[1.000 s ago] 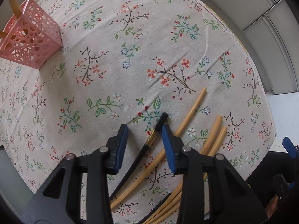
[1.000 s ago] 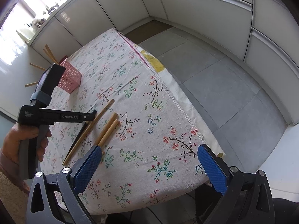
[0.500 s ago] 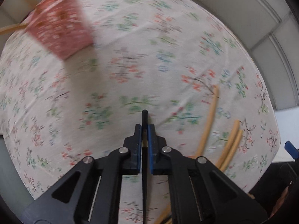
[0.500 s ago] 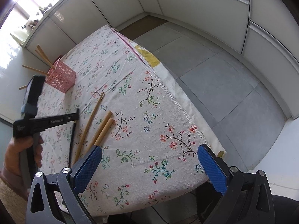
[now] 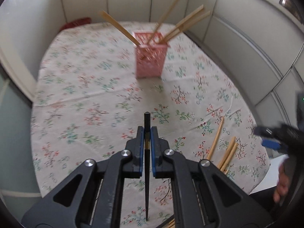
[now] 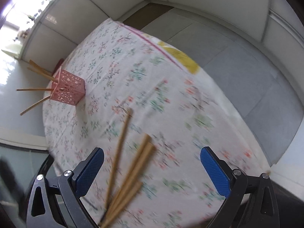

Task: Organize utensils
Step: 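Carry the black chopstick to the basket with the left tool while the right tool carries its chopstick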

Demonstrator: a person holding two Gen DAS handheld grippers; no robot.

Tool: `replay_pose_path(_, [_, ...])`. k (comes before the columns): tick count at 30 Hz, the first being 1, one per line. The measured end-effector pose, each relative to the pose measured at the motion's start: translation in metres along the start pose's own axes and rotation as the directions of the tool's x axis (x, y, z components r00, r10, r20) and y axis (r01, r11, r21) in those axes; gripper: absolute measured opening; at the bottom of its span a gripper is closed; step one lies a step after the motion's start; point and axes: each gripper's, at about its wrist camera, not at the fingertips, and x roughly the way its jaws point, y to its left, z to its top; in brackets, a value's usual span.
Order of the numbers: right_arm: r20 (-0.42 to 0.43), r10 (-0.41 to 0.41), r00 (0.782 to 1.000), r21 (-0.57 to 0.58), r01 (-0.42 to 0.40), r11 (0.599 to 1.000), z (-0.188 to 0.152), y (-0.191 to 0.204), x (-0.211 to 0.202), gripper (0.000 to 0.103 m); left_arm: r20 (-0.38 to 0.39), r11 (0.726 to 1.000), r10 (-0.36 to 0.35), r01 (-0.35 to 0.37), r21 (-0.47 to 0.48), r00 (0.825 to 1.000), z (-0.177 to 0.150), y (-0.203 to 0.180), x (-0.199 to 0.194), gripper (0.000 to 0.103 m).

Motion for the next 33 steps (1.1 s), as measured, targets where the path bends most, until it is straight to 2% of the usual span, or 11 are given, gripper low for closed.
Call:
replay_pose_path(1, [-0.031, -0.003, 1.000, -0.003, 0.003, 1.000, 0.004, 0.007, 0.008, 0.100, 0.022, 1.000, 0.011, -0.011, 0.002, 1.000, -0.002, 0.002, -0.006, 0.008])
replay_pose_path(5, [-0.117, -0.043, 0.992, -0.016, 0.041, 0.999, 0.012, 0.028, 0.033, 0.080, 0.073, 1.000, -0.008, 0.008, -0.007, 0.997, -0.009, 0.009, -0.020, 0.008])
replay_pose_path(10, [-0.134, -0.076, 0.988, -0.030, 0.072, 0.997, 0.014, 0.045, 0.048, 0.076, 0.095, 1.000, -0.025, 0.027, -0.016, 0.995, -0.013, 0.017, -0.028, 0.008])
replay_pose_path(14, [-0.168, -0.130, 0.977, -0.032, 0.126, 0.992, 0.022, 0.056, 0.066, 0.052, 0.097, 0.999, -0.037, 0.038, -0.017, 0.995, -0.015, 0.020, -0.031, 0.008])
replay_pose_path(19, [-0.186, -0.222, 0.957, -0.035, 0.219, 0.975, 0.024, 0.077, 0.088, 0.048, 0.116, 0.998, -0.049, 0.053, -0.036, 0.992, -0.014, 0.025, -0.036, 0.008])
replay_pose_path(20, [-0.154, -0.258, 0.954, -0.047, 0.253, 0.966, 0.022, 0.084, 0.088, 0.043, 0.118, 0.998, -0.049, 0.054, -0.040, 0.992, -0.014, 0.026, -0.036, 0.008])
replay_pose_path(21, [-0.134, -0.291, 0.947, -0.063, 0.285, 0.956, 0.019, 0.090, 0.090, 0.025, 0.120, 0.998, -0.048, 0.053, -0.044, 0.992, -0.014, 0.027, -0.037, 0.008])
replay_pose_path(23, [-0.118, -0.267, 0.956, -0.055, 0.263, 0.963, 0.017, 0.094, 0.091, 0.009, 0.124, 0.997, -0.045, 0.051, -0.052, 0.991, -0.014, 0.030, -0.037, 0.008])
replay_pose_path(26, [-0.101, -0.129, 0.986, -0.008, 0.129, 0.992, 0.012, 0.094, 0.085, 0.007, 0.136, 0.996, -0.039, 0.049, -0.068, 0.990, -0.015, 0.035, -0.040, 0.008])
replay_pose_path(28, [-0.032, -0.052, 0.998, -0.023, 0.051, 0.998, 0.008, 0.099, 0.069, 0.006, 0.147, 0.996, -0.034, 0.046, -0.080, 0.989, -0.015, 0.038, -0.043, 0.008])
replay_pose_path(33, [0.109, 0.065, 0.992, -0.156, -0.048, 0.987, -0.004, 0.124, 0.013, 0.006, 0.205, 0.995, -0.027, 0.046, -0.090, 0.978, -0.015, 0.037, -0.061, 0.008])
